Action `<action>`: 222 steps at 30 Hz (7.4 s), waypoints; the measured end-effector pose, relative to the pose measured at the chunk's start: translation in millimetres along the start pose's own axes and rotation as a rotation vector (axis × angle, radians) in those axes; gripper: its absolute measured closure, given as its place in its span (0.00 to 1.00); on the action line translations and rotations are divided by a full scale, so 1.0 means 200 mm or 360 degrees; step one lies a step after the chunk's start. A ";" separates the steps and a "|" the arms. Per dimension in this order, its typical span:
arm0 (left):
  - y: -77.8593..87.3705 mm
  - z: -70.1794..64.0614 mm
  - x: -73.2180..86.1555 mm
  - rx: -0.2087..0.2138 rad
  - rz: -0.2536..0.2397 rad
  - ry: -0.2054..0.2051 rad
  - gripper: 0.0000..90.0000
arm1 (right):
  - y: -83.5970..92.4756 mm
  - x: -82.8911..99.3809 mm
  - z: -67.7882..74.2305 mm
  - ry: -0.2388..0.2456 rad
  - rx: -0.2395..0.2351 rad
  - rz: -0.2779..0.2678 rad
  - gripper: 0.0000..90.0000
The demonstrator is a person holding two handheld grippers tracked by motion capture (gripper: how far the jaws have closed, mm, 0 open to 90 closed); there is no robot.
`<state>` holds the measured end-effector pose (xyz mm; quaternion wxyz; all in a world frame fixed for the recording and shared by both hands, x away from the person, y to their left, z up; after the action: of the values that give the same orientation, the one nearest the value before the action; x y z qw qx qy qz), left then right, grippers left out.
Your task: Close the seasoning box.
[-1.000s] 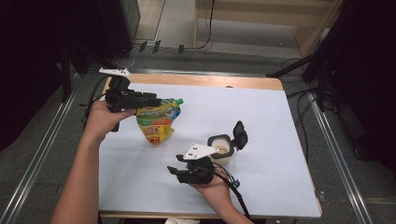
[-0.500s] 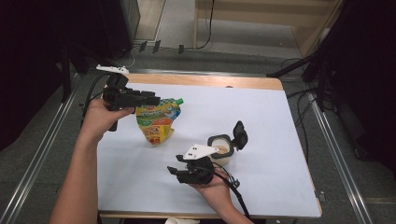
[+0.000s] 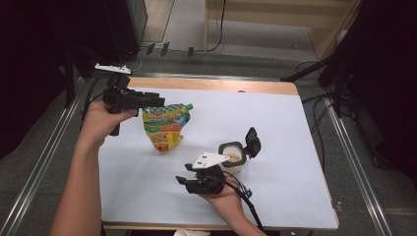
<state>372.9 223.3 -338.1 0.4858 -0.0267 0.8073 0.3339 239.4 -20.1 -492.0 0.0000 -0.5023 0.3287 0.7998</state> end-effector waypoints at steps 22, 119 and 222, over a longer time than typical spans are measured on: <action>0.09 0.18 0.08 -0.0150 -0.0066 0.0178 0.58 | 0.04 -0.03 0.01 -0.0015 -0.0057 -0.0019 0.60; -0.05 0.33 0.26 -0.0121 0.0086 0.0142 0.43 | 0.85 -0.16 -0.65 -0.0448 0.0290 -0.0069 1.00; -0.08 0.35 0.29 -0.0102 0.0131 0.0161 0.42 | 0.71 0.12 -0.92 -0.0418 0.0502 -0.0094 0.33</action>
<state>401.2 265.8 -415.0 0.4291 -0.0256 0.8202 0.3775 328.5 -236.3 -489.1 0.1449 -0.3971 0.4321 0.7966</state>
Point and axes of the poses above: each handheld gripper's, and its own axes: y roughly backward along the jaws, x roughly out of its underside, z roughly to its left, the point moved 2 cm from there along -y, roughly forward along the jaws, and after that the axes turned 6 degrees about -y, right-handed, at the moved point
